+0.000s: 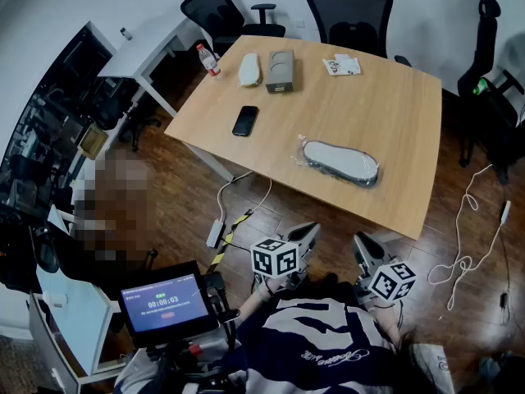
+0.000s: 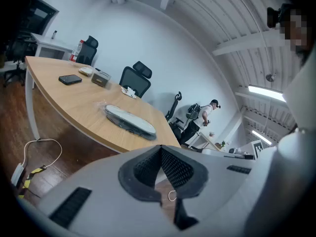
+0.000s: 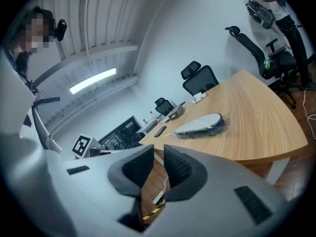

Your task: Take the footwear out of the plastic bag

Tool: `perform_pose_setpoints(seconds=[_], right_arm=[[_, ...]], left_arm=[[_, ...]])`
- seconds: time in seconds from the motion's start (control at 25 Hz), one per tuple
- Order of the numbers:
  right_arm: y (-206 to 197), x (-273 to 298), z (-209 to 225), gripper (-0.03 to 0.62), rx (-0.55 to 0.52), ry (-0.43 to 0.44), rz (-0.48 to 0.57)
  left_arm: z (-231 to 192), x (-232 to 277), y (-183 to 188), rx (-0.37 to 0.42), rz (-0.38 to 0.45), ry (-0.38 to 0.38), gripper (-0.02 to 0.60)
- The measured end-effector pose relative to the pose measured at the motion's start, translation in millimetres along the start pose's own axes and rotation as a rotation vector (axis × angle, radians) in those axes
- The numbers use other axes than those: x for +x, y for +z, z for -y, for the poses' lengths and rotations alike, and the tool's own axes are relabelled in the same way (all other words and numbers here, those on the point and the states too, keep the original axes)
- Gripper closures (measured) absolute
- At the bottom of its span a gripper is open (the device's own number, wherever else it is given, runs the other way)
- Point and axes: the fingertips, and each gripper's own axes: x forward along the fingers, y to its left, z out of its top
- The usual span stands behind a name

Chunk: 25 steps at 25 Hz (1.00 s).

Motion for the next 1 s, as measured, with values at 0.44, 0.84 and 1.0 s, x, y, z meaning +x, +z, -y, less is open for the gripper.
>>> perform_pose_setpoints(seconds=[0.44,0.84,1.0], right_arm=[[7.9,8.8,31.4,0.545,0.047,0.039,-0.004],[37.0,48.6,64.5,0.528,0.073,0.004,0.012],[47.9,56.5,69.3,0.528,0.067,-0.025,0.033]], left_arm=[[-11.4,12.6,5.4,-0.018,-0.008,0.097,0.578],[-55.5,55.4,38.4,-0.048,-0.051,0.091,0.578],[-73.0,63.8,49.8,-0.092,-0.045,0.068,0.578]])
